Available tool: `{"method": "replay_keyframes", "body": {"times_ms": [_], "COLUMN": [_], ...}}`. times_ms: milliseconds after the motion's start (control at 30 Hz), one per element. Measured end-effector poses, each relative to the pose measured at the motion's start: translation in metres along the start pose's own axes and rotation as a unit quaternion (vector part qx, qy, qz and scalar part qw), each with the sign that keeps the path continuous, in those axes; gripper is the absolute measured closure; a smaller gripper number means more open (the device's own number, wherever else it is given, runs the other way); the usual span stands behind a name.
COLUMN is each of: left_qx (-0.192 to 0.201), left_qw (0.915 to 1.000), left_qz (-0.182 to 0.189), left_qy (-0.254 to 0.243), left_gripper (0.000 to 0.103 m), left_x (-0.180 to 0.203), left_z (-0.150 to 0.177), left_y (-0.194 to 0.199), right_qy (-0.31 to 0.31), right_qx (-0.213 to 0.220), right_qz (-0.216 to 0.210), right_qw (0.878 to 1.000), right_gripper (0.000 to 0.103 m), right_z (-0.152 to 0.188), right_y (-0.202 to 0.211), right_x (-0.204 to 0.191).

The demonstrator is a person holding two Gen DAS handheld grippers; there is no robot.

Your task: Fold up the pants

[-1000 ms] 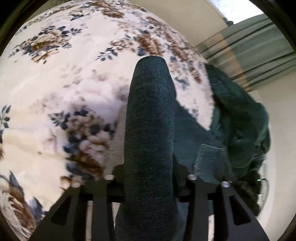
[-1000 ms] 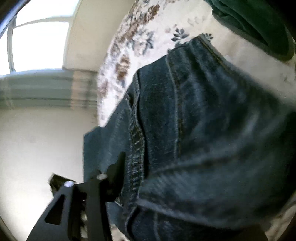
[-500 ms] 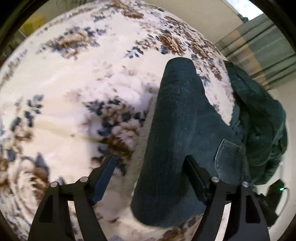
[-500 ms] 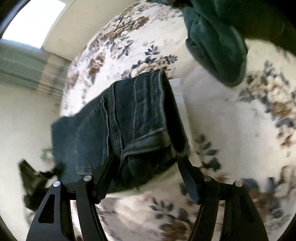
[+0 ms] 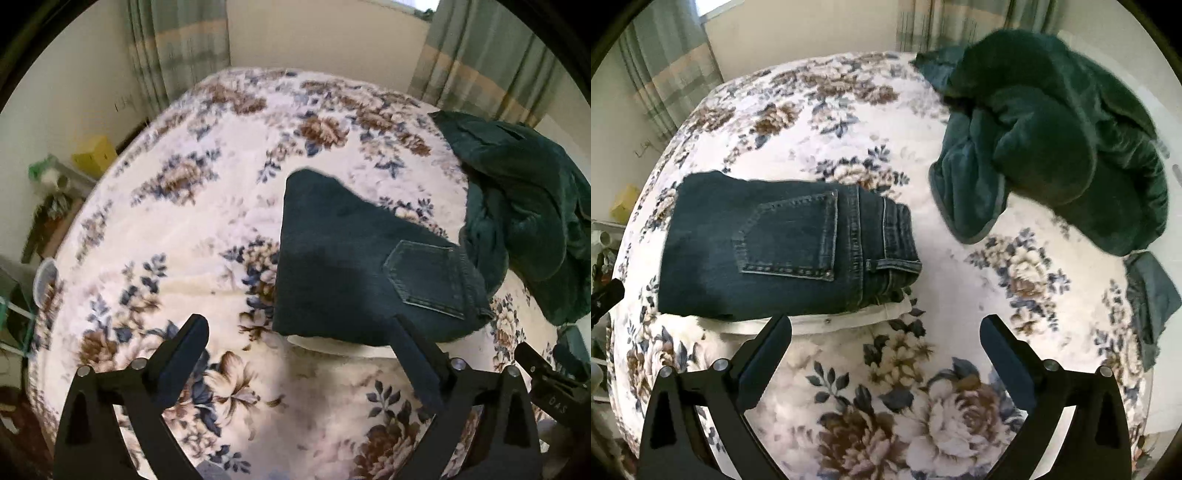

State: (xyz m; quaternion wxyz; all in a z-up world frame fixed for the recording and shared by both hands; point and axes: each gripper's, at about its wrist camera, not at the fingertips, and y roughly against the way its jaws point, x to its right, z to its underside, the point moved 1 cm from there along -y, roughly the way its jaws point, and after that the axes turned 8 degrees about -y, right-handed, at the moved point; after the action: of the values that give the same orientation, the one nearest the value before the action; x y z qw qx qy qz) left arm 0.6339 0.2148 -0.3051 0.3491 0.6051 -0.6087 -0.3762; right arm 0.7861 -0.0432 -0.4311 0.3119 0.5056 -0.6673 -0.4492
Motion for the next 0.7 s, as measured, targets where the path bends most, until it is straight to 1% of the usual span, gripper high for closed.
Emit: {"method": "replay_keyframes", "body": {"times_ms": [33,133,233,400,533,633,700], "left_qx": [0.005,0.016,0.032,0.062,0.093,0.112,0.125], "left_qw": [1.0000,0.9996,0.9993,0.9976,0.9947,0.9927,0.9911], "left_qz": [0.001,-0.006,-0.002,-0.020,-0.036,-0.040,-0.040], "left_qy": [-0.005,-0.021,-0.021,-0.026,-0.024,-0.018,-0.018], "left_gripper": [0.004,0.004,0.004,0.004,0.004,0.004,0.004], "left_x": [0.003,0.013,0.020,0.033,0.043,0.048,0.055], "left_z": [0.000,0.003,0.011,0.032,0.052,0.068,0.083], "left_y": [0.008,0.038,0.074,0.140,0.196,0.231,0.259], "right_qy": [0.000,-0.008,-0.017,-0.025,-0.015,0.000,0.015], "right_qx": [0.006,0.021,0.044,0.074,0.098,0.117,0.138], "right_qz": [0.001,-0.001,-0.003,-0.019,-0.029,-0.038,-0.045], "right_qw": [1.000,1.000,0.999,0.997,0.995,0.992,0.989], "right_gripper": [0.000,0.000,0.000,0.000,0.000,0.000,0.000], "right_z": [0.004,0.010,0.017,0.039,0.062,0.080,0.096], "right_y": [0.019,0.055,0.100,0.177,0.239,0.283,0.320], "right_x": [0.003,0.010,0.020,0.043,0.063,0.078,0.088]}}
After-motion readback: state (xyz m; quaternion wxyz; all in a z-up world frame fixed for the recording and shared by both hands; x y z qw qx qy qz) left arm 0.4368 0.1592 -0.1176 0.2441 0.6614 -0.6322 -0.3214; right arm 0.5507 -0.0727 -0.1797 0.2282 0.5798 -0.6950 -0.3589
